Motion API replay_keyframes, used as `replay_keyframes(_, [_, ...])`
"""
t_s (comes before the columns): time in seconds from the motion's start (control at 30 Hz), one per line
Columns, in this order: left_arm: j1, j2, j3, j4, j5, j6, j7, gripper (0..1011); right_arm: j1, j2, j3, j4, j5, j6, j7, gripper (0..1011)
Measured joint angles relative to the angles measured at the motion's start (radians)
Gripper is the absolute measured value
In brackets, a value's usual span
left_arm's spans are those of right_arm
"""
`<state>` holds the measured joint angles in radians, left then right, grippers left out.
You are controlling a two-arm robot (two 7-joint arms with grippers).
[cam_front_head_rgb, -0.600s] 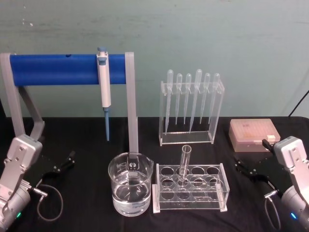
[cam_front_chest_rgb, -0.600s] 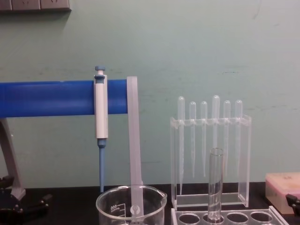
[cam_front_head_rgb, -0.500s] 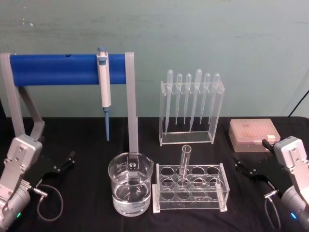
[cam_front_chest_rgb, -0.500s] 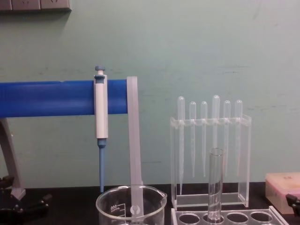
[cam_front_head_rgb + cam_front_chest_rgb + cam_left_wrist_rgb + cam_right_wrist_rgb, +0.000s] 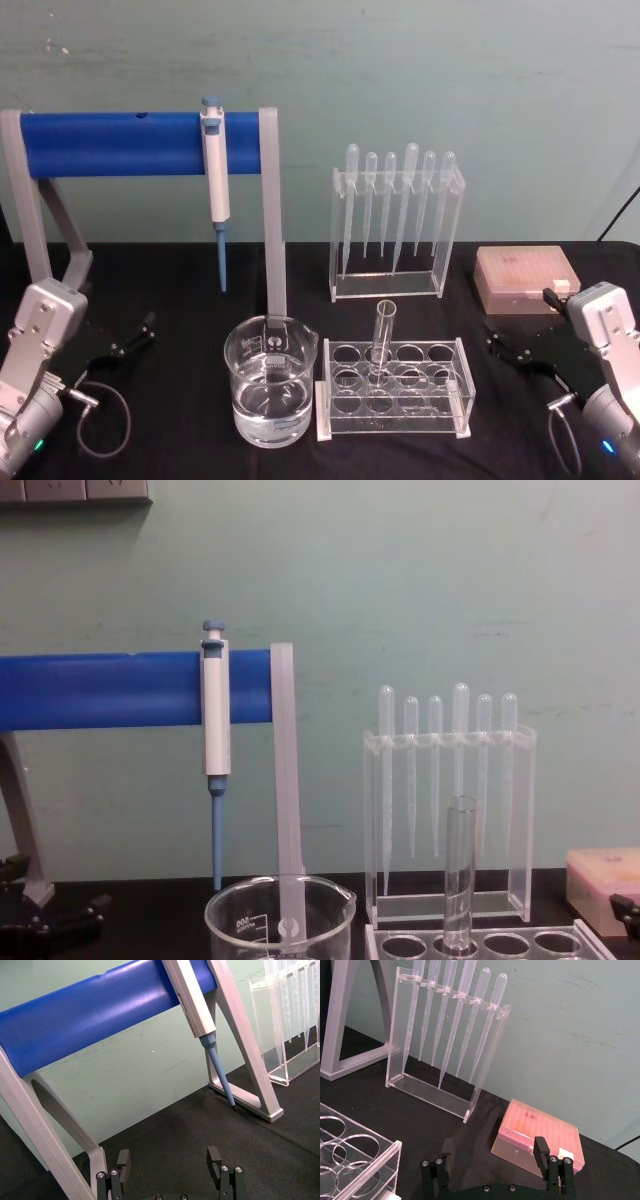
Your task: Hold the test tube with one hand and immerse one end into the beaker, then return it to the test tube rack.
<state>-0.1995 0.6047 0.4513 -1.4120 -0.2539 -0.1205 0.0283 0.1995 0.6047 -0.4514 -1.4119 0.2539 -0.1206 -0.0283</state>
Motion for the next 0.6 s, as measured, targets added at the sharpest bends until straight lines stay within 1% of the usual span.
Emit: replay_keyframes(0.6, [0.000,0.000,0.000,0.000,0.000,0.000,0.000,1000,0.000,0.000,0.000,0.000,0.000,0.000,0.000,1002])
